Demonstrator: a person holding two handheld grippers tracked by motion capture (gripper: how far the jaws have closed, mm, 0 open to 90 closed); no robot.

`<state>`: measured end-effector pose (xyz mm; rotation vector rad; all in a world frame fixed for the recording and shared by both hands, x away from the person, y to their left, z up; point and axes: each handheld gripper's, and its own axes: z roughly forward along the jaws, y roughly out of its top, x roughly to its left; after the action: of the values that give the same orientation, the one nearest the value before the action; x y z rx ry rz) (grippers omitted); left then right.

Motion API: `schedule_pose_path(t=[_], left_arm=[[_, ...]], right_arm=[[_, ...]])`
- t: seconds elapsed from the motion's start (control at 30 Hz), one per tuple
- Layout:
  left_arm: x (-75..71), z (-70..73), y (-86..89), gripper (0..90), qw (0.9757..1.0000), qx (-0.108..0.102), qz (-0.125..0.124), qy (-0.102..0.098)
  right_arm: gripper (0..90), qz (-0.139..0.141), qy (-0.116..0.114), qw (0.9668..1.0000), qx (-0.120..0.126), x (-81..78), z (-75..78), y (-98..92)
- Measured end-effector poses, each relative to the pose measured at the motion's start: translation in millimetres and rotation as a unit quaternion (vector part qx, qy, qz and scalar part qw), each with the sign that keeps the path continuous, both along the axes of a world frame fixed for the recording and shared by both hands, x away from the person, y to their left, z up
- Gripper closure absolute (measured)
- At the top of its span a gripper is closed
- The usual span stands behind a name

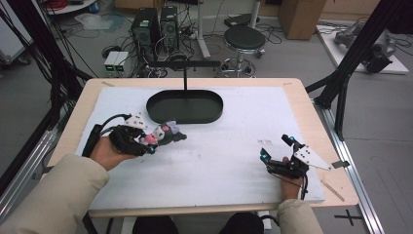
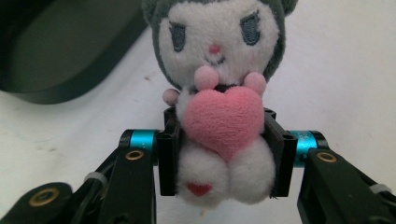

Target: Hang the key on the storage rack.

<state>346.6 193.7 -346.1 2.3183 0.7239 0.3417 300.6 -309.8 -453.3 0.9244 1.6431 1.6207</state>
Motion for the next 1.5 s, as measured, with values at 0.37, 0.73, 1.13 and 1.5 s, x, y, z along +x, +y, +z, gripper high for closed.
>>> schedule_pose_path(t=[0.37, 0.73, 1.13, 1.5], left_arm=[[32.1, 39.1, 17.0, 57.5, 0.9957, -0.034, 0.084, -0.020], [64.3, 71.3, 17.5, 57.5, 0.9888, -0.028, 0.137, -0.053], [92.1, 76.1, 26.0, 57.5, 0.9767, -0.037, 0.204, -0.056], [103.2, 78.0, 24.3, 57.4, 0.9714, -0.053, 0.221, -0.067]], right_arm=[[0.7, 0.001, -0.001, 1.0000, -0.001, -0.1, 0.0, 0.0], [0.7, -0.001, -0.001, 1.0000, -0.001, 0.3, 0.0, 0.2], [0.7, 0.000, 0.000, 1.0000, -0.002, 0.9, 0.1, -0.1], [0.7, 0.000, 0.001, 1.0000, -0.002, 0.9, 0.1, 0.0]])
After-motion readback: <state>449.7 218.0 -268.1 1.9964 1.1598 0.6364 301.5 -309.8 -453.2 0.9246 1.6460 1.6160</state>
